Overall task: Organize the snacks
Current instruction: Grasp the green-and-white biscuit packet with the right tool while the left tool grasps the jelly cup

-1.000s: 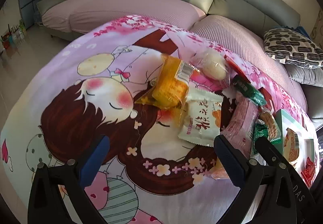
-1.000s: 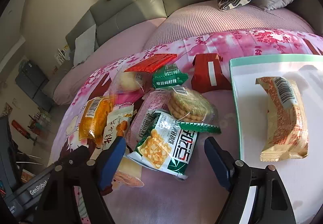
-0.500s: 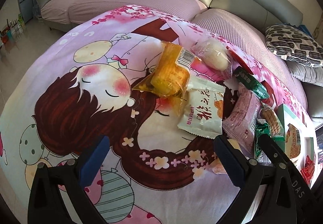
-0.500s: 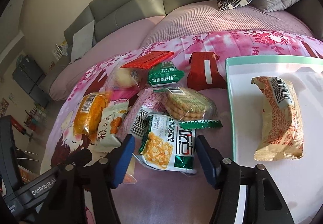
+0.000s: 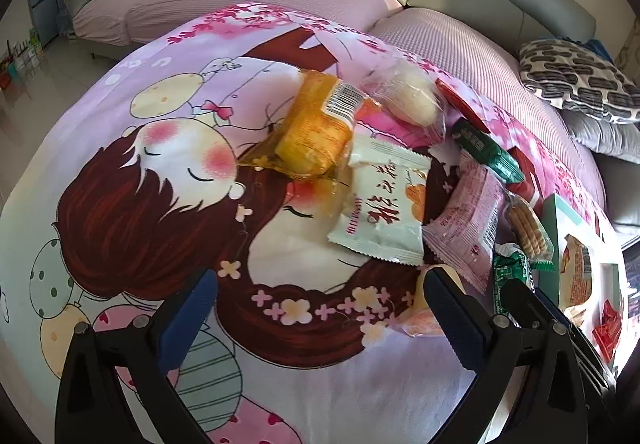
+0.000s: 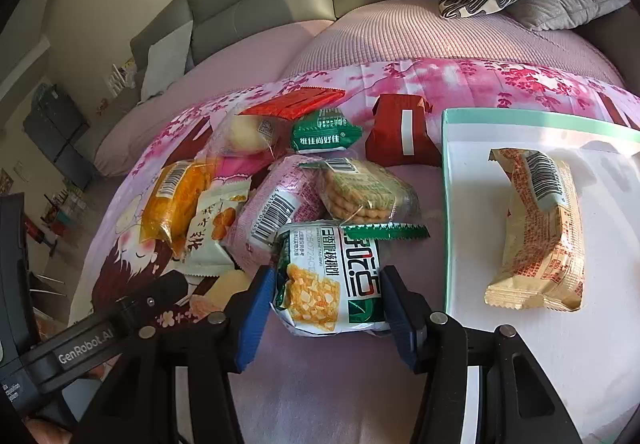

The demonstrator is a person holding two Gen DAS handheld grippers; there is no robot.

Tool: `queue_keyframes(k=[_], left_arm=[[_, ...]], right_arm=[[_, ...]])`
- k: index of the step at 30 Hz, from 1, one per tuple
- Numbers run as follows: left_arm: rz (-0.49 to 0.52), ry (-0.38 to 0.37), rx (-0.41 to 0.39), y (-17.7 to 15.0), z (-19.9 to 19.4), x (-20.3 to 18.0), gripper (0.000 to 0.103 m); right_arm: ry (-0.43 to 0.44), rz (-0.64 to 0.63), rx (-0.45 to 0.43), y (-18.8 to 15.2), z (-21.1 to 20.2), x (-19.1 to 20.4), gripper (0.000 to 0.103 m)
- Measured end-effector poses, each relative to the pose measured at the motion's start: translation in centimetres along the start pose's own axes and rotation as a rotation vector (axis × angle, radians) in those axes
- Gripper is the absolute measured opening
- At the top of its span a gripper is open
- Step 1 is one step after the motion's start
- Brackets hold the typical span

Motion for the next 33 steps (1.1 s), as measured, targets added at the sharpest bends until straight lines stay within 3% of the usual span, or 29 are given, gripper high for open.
queue_keyframes(k=[16, 26, 33], left_arm=[[0.027, -0.096, 0.019, -0.4, 0.2, -2.8, 0.103], [0.001, -0.166, 0.086, -1.5, 1.8, -4.2, 0.102], [0.013, -0.206, 0.110, -2.0, 2.2, -5.1, 0.079]], right_arm=[[-0.034, -0.050, 0.054, -1.3, -1.2, -0.7, 0.057], [-0.048, -0.066, 0.063, -1.7, -1.1, -0.6, 0.057], [-0.065, -0.089, 0.065, -1.9, -0.8, -0.3, 0.057]])
Point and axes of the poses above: each gripper's, at about its wrist camera, not at the fingertips, and z roughly the way its jaws point, x to its left, y to its top, the point moved 7 cm from there along z, roughly the way its jaws point, and after that the axes turned 13 degrees about -y, right-handed, at the moved point
